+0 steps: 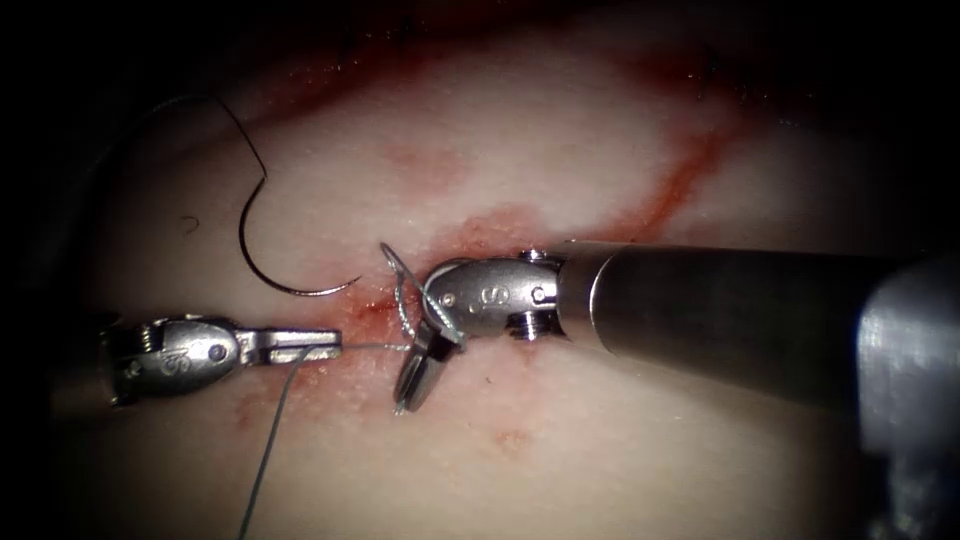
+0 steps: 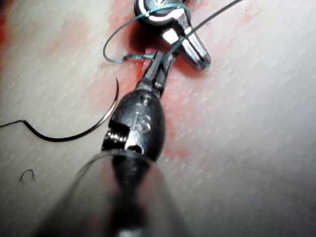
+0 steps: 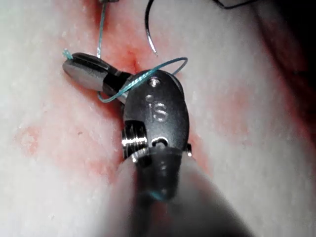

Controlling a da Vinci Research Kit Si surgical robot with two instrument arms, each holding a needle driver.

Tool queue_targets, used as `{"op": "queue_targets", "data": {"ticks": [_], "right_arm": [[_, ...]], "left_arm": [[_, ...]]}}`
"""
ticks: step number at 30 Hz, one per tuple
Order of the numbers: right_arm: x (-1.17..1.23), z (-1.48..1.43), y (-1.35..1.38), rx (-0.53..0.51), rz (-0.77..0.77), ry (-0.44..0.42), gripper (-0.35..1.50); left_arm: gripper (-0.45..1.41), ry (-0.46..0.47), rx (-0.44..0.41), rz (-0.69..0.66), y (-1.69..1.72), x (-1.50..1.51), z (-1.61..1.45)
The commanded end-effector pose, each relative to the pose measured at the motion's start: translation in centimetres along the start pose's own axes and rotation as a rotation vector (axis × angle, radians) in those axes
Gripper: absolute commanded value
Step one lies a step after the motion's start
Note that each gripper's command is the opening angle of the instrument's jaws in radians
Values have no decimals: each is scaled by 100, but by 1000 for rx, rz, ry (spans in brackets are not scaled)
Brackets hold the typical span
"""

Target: Wound Closure

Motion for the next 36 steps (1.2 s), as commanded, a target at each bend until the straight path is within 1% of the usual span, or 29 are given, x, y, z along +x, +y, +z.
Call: {"op": "queue_targets", "data": {"ticks": [1, 5, 7, 8, 10, 12, 18, 19, 24, 29, 33, 36], "right_arm": [[2, -1, 9, -8, -1, 29, -35], [10, -9, 12, -27, 19, 83, -35], [11, -11, 12, -27, 25, 91, -35], [13, -14, 14, -37, 26, 103, -35], [14, -17, 16, -49, 29, 107, -35], [13, -22, 20, -70, 33, 119, -35], [6, -33, 29, -117, 44, 112, -35], [2, -38, 34, -146, 50, 111, -35], [-10, -50, 43, -190, 60, 100, -35], [-23, -53, 50, -202, 61, 91, -35], [-25, -54, 54, -195, 61, 89, -35], [-26, -57, 61, -190, 65, 91, -35]], "left_arm": [[-45, -8, -9, 5, 11, -5, 10], [-45, -26, -27, 20, 38, -4, 13], [-45, -27, -30, 16, 43, -2, 14], [-45, -33, -42, 20, 55, 3, 17], [-45, -31, -53, 21, 66, 9, 19], [-45, -30, -69, 22, 82, 22, 20], [-45, -22, -95, 24, 114, 48, 18], [-45, -18, -101, 20, 124, 55, 18], [-45, -13, -118, 19, 148, 72, 21], [-45, 0, -143, 19, 173, 89, 22], [-45, 1, -163, 9, 189, 96, 20], [-45, 3, -177, -8, 209, 96, 12]]}}
